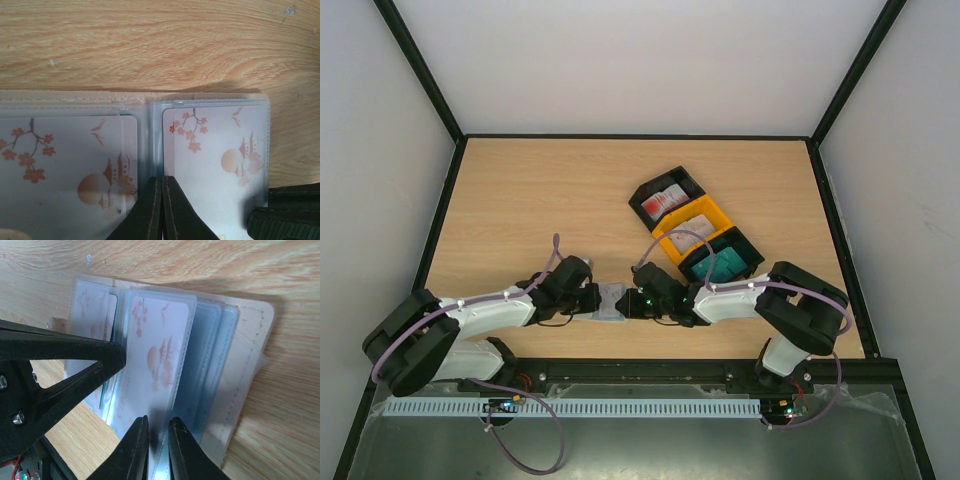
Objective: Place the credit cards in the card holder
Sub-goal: Insert the credit card into the card holder.
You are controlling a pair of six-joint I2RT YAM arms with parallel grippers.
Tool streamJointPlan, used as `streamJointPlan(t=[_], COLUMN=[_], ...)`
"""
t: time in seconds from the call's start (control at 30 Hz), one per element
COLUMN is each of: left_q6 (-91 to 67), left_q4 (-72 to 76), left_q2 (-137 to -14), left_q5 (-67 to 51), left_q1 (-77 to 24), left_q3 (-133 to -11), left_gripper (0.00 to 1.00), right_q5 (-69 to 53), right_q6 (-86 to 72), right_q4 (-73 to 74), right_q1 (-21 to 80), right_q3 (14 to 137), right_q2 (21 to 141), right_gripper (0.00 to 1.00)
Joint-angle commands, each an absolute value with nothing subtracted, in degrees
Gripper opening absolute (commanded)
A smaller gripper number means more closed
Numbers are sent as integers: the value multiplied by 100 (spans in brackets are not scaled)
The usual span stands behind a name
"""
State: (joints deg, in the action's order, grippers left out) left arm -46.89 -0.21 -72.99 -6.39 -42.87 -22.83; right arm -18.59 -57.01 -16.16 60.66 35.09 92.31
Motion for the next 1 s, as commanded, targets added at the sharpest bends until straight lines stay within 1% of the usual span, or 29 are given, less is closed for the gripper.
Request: streamJointPlan(t=[0.0, 0.07, 0.2, 0.57, 0.63, 0.7, 0.73, 0.83, 0.97], left_q6=[-4615, -4621, -4614, -4616, -4618, -4623, -4623, -4568, -4437], left_q4=[-690, -687, -677, -586, -557, -574, -586, -658, -797], left_q2=[-7473, -7471, -7471, -7433, -7389, -7241, -7098, -6515, -5941], left_q5=[-341, -343, -343, -449, -493, -487, -463, -348, -37], left_q1=[-4209, -4210, -4210, -4210, -4210, -4210, -4210, -4210, -4210], left_q3=[-2001, -1989, -1985, -1984, -1996, -2020, -2038, -2115, -2352], left_gripper=[3, 2, 2, 3, 3, 3, 6, 17, 39], right_q5=[-1918, -1877, -1829, -2030, -1993, -1889, -1814, -1589, -1206], right_q6=[-5704, -5713, -5739, -6017, -6125, -6205, -6194, -5993, -5341], right_q4=[-1807, -1778, -1770, -2215, -2312, -2341, -2302, -1925, -970], right_q1=[6115, 6115, 6115, 6122, 6116, 6115, 6114, 6109, 6091], right_q3=[3586, 3578, 3557, 3571, 3561, 3542, 3542, 3572, 3722], right_q2=[9306, 9295, 9273, 9537, 9608, 9643, 9641, 9537, 9243], right_gripper=[12, 13, 16, 14, 11, 5, 2, 2, 2])
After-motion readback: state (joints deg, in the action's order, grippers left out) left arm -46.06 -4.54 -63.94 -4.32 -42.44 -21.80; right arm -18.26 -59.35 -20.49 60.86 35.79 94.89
